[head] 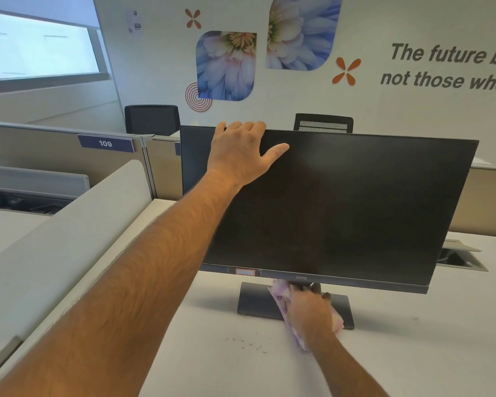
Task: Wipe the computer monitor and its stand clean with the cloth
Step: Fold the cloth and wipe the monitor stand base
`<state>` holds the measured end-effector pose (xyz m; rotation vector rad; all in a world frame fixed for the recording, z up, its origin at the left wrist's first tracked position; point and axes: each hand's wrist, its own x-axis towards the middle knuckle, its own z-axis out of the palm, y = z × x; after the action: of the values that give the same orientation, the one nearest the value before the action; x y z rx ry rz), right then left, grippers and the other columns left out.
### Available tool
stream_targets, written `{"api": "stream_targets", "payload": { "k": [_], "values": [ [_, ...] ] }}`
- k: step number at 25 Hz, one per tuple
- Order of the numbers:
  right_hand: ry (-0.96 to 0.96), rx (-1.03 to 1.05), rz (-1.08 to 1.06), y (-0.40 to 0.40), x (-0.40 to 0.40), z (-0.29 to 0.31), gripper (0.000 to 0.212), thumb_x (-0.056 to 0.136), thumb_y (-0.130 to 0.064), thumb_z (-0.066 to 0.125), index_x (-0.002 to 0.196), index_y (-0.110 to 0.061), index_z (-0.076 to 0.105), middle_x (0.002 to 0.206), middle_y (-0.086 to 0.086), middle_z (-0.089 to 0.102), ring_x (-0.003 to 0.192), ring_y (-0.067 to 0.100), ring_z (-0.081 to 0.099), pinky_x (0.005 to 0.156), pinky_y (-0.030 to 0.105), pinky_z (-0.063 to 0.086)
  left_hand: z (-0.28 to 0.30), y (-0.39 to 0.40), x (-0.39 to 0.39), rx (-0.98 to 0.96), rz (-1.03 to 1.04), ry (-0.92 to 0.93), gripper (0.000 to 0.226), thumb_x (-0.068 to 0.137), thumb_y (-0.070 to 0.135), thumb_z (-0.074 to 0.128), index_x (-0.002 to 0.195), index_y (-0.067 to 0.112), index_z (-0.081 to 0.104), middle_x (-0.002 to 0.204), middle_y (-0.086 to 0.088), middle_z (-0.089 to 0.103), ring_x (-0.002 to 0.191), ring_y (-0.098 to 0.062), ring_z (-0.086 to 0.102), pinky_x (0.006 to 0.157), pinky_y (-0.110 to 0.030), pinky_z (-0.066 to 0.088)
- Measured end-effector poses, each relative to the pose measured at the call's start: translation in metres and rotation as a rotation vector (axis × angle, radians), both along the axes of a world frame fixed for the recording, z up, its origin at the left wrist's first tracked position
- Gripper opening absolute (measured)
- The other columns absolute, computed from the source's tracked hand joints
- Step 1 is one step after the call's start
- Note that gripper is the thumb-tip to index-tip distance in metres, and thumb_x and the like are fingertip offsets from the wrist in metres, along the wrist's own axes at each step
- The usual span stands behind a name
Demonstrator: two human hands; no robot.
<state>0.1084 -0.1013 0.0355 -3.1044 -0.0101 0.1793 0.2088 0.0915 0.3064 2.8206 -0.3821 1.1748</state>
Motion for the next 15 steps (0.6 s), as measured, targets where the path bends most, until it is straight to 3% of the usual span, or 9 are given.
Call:
{"api": "stream_targets", "payload": {
  "k": [11, 15],
  "values": [
    [-0.044, -0.029, -0.295, -0.109, -0.027, -0.003, 0.059, 0.101, -0.055, 0.041, 0.150, -0.027, 0.026, 0.148, 0.000, 0.047, 0.127, 0.022, 0.051, 0.103, 0.034, 0.046, 0.003, 0.000, -0.004, -0.001, -0.011, 0.032, 0.078, 0.087, 0.084, 0.024, 0.115, 0.019, 0.059, 0.106, -0.003, 0.069, 0.099, -0.025, 0.064, 0.104, -0.054, 0.044],
    [-0.083, 0.232, -0.414, -0.138, -0.038, -0.005, 0.050, 0.100, -0.054, 0.043, 0.142, -0.027, 0.041, 0.141, -0.003, 0.056, 0.118, 0.021, 0.058, 0.105, 0.033, 0.047, 0.001, -0.001, -0.005, -0.010, -0.021, 0.016, 0.076, 0.088, 0.082, 0.028, 0.117, 0.019, 0.059, 0.110, -0.004, 0.069, 0.103, -0.026, 0.064, 0.106, -0.055, 0.043]
  ]
}}
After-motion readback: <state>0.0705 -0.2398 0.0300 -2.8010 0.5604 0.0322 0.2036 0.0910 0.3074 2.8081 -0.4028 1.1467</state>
